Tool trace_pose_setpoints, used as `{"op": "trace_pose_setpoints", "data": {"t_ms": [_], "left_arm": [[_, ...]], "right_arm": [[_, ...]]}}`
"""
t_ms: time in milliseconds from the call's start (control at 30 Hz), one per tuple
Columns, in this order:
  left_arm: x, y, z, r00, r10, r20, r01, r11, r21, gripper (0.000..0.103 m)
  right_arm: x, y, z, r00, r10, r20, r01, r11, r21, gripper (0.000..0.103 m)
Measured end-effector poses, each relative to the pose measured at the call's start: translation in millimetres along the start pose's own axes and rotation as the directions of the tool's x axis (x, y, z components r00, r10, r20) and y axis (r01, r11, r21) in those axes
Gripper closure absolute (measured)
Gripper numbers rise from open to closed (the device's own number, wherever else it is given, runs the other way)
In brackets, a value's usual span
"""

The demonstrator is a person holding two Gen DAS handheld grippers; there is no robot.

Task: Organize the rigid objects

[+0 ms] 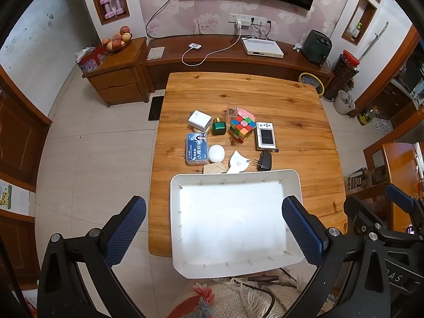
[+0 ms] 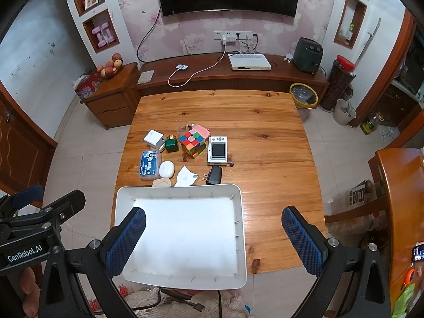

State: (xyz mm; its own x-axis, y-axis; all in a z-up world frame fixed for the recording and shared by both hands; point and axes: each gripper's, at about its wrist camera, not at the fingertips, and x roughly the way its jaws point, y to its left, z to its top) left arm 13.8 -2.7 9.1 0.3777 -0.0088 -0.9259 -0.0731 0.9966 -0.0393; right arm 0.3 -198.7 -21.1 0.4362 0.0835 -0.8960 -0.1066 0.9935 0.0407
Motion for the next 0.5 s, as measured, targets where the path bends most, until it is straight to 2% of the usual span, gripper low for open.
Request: {"op": "trace_pose_setpoints", "data": {"t_ms": [500], "left_arm": [[0.8, -0.9, 2.0, 1.0, 0.001, -0.001, -0.001, 1.0, 0.001, 0.001]], "right_arm": [[1.3, -8.0, 4.3, 1.0, 0.01, -0.003, -0.01, 1.0, -0.01, 0.0]]}}
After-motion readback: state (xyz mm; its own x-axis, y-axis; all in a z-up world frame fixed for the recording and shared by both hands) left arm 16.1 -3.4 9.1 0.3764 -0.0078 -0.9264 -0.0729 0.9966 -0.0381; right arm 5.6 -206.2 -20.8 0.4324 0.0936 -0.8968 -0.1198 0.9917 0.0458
